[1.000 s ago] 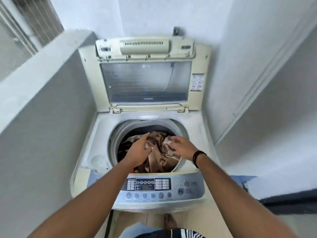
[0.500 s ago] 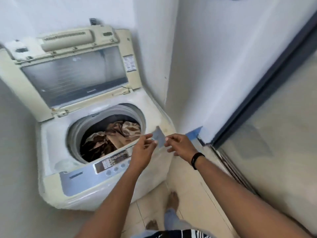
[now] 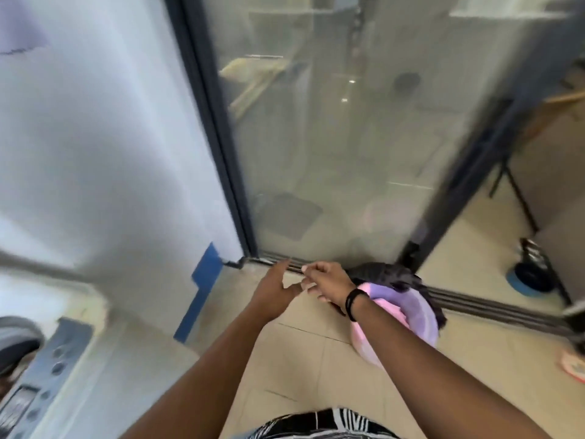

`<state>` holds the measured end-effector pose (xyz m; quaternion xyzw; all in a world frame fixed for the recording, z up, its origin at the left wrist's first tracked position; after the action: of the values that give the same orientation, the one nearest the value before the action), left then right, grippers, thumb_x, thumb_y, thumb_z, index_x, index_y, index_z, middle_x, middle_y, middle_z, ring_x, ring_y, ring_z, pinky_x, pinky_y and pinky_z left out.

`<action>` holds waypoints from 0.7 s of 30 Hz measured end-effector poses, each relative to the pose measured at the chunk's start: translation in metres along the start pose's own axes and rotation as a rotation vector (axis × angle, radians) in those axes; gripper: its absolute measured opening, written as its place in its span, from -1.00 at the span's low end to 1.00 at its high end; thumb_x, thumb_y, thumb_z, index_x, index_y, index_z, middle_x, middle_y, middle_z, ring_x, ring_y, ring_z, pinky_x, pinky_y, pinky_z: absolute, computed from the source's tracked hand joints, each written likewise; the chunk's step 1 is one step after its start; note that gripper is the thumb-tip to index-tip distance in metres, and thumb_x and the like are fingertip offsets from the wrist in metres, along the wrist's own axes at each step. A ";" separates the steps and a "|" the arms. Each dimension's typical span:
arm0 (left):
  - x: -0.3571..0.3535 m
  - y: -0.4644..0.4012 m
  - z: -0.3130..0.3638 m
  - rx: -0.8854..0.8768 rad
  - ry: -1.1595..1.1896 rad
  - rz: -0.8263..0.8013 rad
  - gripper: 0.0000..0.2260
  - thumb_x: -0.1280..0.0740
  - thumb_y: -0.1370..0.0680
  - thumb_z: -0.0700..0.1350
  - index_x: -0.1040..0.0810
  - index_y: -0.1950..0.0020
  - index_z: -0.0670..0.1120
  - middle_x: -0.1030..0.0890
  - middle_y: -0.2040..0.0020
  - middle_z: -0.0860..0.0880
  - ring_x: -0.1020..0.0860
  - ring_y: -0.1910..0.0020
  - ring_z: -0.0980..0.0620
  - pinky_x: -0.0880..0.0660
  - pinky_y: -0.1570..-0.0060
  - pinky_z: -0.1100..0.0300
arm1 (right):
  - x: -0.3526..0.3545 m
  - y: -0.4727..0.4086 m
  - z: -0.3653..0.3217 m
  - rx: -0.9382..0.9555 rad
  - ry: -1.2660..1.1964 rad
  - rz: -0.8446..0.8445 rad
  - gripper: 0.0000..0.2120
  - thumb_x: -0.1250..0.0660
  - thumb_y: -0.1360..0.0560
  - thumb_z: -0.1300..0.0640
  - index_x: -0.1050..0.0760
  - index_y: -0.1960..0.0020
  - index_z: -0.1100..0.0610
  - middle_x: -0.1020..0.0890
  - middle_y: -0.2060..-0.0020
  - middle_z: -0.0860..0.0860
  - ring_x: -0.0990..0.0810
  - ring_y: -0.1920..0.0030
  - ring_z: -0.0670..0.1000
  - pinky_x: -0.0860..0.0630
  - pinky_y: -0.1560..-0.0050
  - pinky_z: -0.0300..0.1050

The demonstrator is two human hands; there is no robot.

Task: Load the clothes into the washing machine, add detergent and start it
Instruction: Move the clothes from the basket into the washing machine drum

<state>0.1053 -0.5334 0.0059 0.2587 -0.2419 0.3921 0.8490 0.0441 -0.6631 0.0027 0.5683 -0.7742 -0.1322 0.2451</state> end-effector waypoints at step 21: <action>-0.305 -0.097 0.098 0.022 -0.360 -0.480 -0.37 -0.44 -0.54 0.05 -0.32 -0.55 -0.03 -0.42 -0.49 -0.04 -0.39 -0.45 -0.02 -0.31 -0.32 0.21 | 0.302 0.034 0.263 -0.528 -0.570 0.398 -0.77 -0.30 -0.60 -0.02 -0.54 -0.08 0.14 -0.64 0.12 0.09 -0.55 0.28 0.07 -0.38 0.23 -0.15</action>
<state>-0.0144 -0.8142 -0.1318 0.3830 -0.3160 0.1306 0.8581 -0.1934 -0.9568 -0.1341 0.2664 -0.8451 -0.4274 0.1794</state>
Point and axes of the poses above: each hand's wrist, its own y-axis away from the middle knuckle, its own x-axis out of the back of the hand, z = x × y, the point moved 7 cm from there along -y, towards the middle knuckle
